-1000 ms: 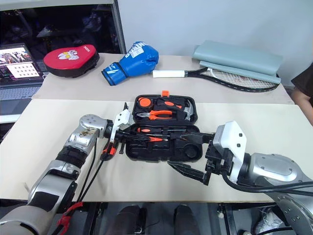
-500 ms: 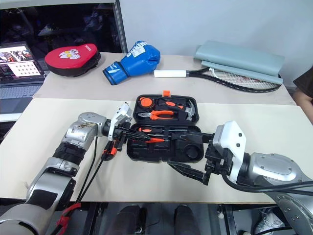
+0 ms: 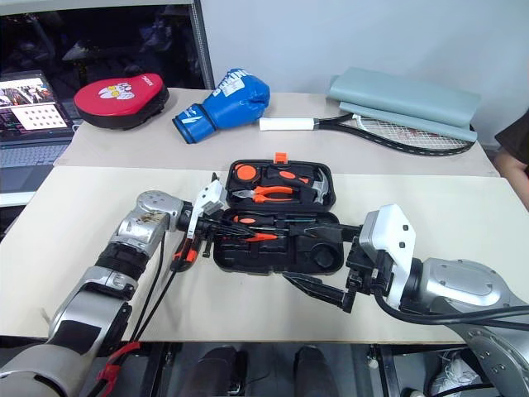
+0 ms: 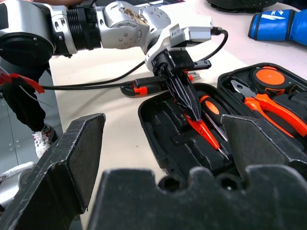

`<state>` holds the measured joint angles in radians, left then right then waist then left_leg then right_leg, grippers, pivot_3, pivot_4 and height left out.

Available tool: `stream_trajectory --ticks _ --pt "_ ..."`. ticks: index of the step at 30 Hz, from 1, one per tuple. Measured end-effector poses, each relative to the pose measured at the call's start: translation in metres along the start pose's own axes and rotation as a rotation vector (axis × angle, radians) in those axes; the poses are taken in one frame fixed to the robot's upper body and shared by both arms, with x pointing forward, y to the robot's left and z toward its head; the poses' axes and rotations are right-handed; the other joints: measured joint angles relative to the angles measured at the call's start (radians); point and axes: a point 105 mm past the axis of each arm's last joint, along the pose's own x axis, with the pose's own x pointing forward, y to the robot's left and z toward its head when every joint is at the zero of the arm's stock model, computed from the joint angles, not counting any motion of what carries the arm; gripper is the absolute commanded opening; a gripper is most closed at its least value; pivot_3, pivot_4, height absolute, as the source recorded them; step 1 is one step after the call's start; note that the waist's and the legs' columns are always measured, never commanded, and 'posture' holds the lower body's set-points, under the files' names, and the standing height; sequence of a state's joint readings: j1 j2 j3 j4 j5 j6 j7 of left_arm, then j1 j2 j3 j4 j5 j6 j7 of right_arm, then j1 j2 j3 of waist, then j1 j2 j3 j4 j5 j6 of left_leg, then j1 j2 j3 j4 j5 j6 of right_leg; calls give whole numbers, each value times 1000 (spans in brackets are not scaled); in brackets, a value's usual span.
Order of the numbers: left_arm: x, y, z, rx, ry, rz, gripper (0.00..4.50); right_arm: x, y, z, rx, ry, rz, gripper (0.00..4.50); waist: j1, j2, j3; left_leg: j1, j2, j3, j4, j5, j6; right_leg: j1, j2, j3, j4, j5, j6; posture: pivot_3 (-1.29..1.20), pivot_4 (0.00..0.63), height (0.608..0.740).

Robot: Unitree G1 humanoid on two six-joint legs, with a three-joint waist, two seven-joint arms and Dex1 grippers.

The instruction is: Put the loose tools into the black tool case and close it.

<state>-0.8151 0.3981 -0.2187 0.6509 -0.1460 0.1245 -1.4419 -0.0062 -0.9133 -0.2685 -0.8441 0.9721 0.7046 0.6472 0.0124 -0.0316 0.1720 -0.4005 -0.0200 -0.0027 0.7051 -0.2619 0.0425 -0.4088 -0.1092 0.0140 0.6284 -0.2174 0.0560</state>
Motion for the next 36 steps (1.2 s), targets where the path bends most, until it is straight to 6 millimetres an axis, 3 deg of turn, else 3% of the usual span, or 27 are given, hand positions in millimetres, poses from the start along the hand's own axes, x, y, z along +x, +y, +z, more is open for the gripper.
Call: stream_trajectory --ticks 15,22,28,36 --pt "4 10 0 2 -27 45 53 1 2 1 20 -14 7 4500 10 1 -1 2 0 -1 0 0 0 4 -1 -1 -1 0 1 0 150 737" --pt "2 -1 23 12 -76 -30 53 0 2 -1 35 -8 2 4500 0 1 0 -4 0 0 0 -1 1 -3 -1 -1 -1 0 1 0 150 737" --pt "6 -10 4 25 -26 -50 53 0 3 -1 42 -13 6 4500 -1 1 0 -5 0 0 -1 -1 1 -5 -1 0 -1 0 1 0 150 737" --pt "10 -2 3 74 -20 -11 53 0 2 1 54 -25 1 4500 -1 0 0 -5 0 0 -1 -1 1 -5 -1 0 -1 0 1 0 150 737"
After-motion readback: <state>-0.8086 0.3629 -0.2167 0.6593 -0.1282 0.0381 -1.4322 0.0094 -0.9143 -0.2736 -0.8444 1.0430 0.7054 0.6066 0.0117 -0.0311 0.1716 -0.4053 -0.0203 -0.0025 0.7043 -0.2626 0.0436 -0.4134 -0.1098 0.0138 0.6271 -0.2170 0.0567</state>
